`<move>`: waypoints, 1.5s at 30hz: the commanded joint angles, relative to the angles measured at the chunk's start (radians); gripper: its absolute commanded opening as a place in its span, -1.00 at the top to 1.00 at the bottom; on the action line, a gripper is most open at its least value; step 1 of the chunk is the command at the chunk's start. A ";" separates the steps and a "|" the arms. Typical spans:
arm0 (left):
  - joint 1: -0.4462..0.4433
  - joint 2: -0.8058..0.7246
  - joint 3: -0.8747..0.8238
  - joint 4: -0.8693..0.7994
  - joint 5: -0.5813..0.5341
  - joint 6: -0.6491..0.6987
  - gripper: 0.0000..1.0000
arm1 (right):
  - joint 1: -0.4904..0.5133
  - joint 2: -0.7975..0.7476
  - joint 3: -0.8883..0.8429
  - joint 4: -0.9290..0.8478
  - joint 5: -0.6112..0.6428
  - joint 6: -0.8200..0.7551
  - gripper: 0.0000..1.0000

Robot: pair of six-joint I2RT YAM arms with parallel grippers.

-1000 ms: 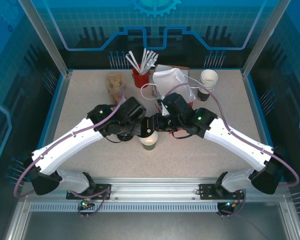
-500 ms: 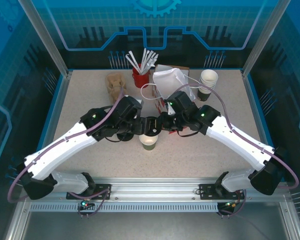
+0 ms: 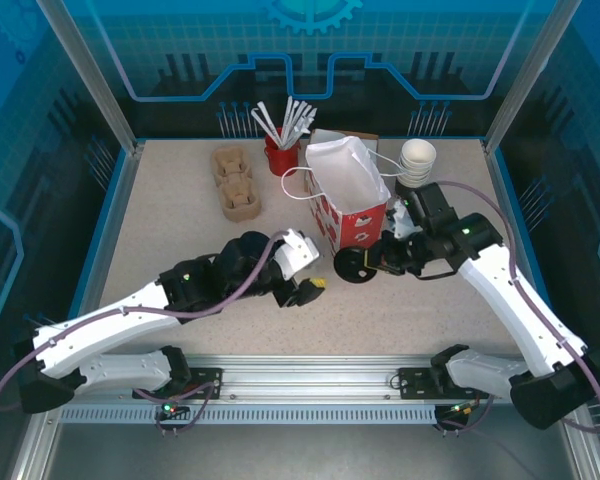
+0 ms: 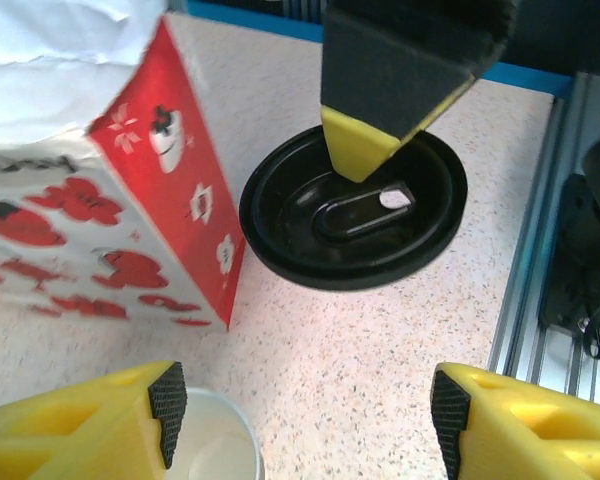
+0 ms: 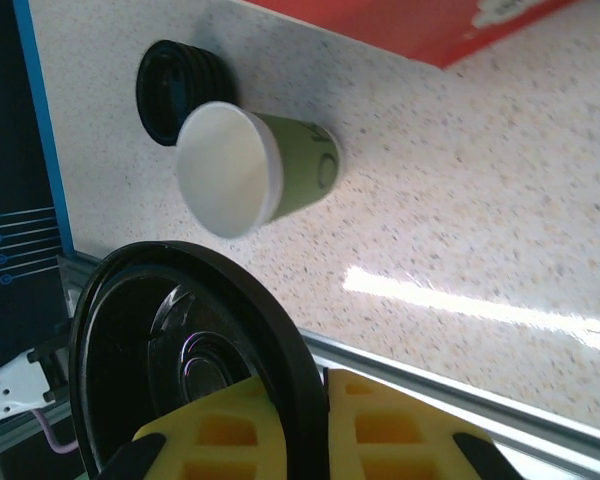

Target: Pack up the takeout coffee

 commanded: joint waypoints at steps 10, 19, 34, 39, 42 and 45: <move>-0.034 0.088 -0.061 0.254 0.097 0.475 -0.33 | -0.114 0.008 -0.092 -0.151 -0.185 -0.148 0.91; -0.049 0.131 -0.077 0.239 0.146 0.585 -0.26 | -0.119 0.022 -0.118 -0.125 -0.202 -0.156 0.94; -0.050 0.185 -0.048 0.194 0.149 0.619 0.05 | -0.119 0.019 -0.145 -0.105 -0.224 -0.150 0.95; -0.050 0.196 -0.048 0.205 0.139 0.621 0.08 | -0.120 0.014 -0.152 -0.103 -0.225 -0.147 0.95; -0.050 0.200 -0.046 0.219 0.143 0.613 0.17 | -0.120 0.013 -0.153 -0.103 -0.228 -0.147 0.95; -0.053 0.211 -0.042 0.225 0.141 0.612 0.22 | -0.120 0.014 -0.154 -0.103 -0.232 -0.145 0.96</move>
